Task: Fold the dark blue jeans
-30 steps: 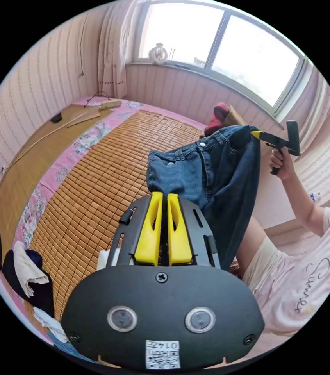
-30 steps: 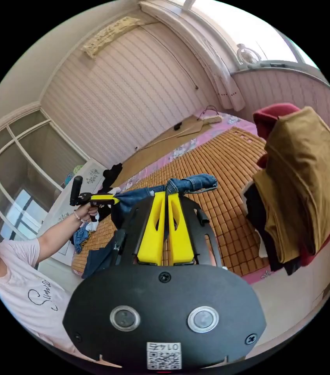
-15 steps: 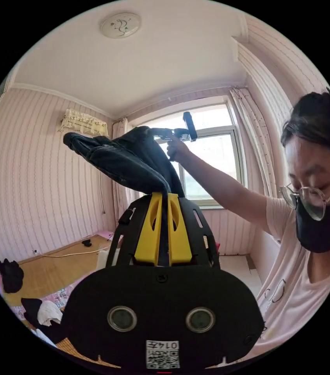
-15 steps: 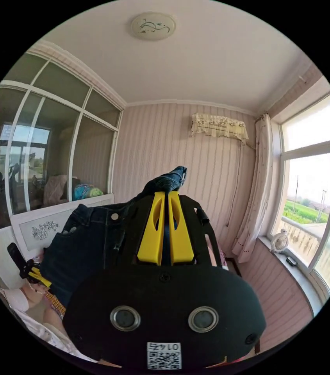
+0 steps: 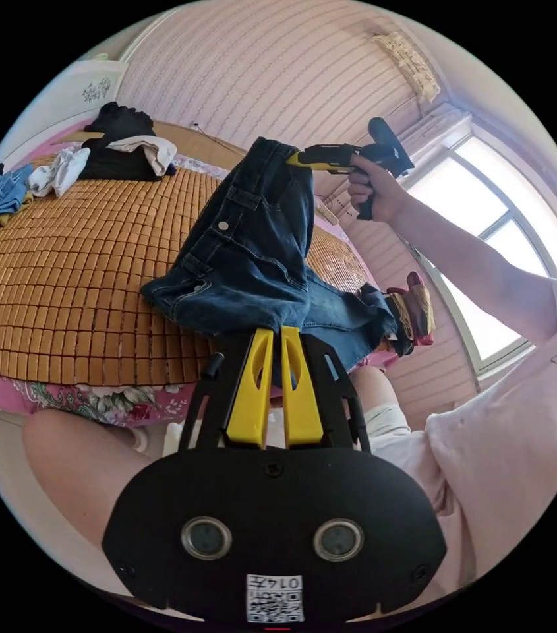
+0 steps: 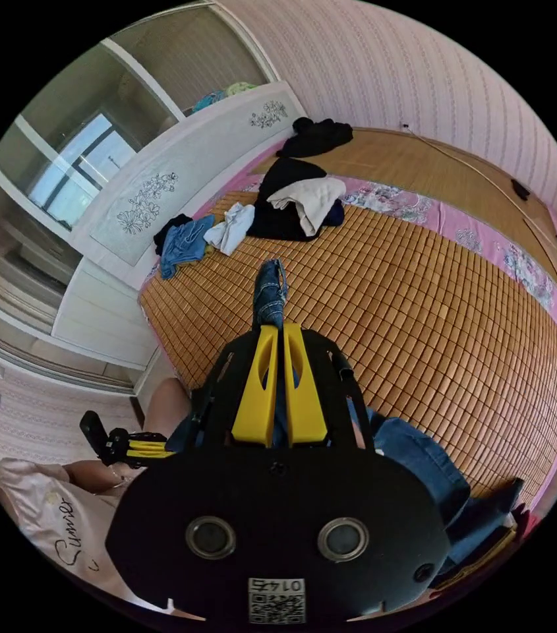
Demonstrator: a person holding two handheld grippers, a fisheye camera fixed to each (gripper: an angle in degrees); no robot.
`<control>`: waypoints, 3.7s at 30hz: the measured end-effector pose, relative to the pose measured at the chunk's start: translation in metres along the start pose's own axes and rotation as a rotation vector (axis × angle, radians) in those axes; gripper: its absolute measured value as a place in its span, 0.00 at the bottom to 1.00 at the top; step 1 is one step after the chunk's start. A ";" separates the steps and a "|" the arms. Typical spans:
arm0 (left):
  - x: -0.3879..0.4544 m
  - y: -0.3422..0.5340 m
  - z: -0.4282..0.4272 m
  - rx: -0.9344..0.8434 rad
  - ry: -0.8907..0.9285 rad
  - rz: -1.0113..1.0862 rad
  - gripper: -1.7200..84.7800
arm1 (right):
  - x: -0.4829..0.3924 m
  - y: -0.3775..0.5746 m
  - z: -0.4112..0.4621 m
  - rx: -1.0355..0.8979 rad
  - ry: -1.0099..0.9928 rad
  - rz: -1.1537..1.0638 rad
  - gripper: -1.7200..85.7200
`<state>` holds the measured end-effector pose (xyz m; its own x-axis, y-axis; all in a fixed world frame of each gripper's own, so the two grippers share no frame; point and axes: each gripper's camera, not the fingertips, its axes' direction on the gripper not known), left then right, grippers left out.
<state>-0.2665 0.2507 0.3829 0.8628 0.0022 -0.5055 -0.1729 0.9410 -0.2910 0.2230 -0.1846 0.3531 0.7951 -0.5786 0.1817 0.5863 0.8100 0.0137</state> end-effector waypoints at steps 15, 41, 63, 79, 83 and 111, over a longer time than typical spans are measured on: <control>-0.152 0.011 -0.144 0.247 -0.513 -0.342 0.03 | -0.188 -0.230 0.063 -0.059 0.020 -0.382 0.08; -0.220 -0.221 0.159 -0.264 -0.110 -0.382 0.21 | 0.126 0.365 -0.020 0.064 0.243 0.771 0.18; -0.203 -0.244 0.230 -0.416 -0.330 -0.296 0.01 | 0.190 0.481 -0.016 0.094 0.435 1.023 0.04; -0.154 -0.213 0.160 -0.222 -0.217 -0.123 0.01 | 0.164 0.519 -0.082 0.457 0.246 0.919 0.02; -0.131 -0.215 0.098 -0.028 -0.186 -0.044 0.01 | 0.151 0.471 -0.146 0.616 0.280 0.712 0.02; -0.060 -0.044 0.168 -0.462 -0.230 0.093 0.05 | 0.165 0.373 0.025 -0.102 0.242 0.757 0.19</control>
<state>-0.2305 0.2659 0.5626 0.9067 0.2022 -0.3701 -0.4009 0.6857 -0.6076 0.5685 0.0244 0.4127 0.9875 0.1101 -0.1131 -0.1237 0.9850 -0.1205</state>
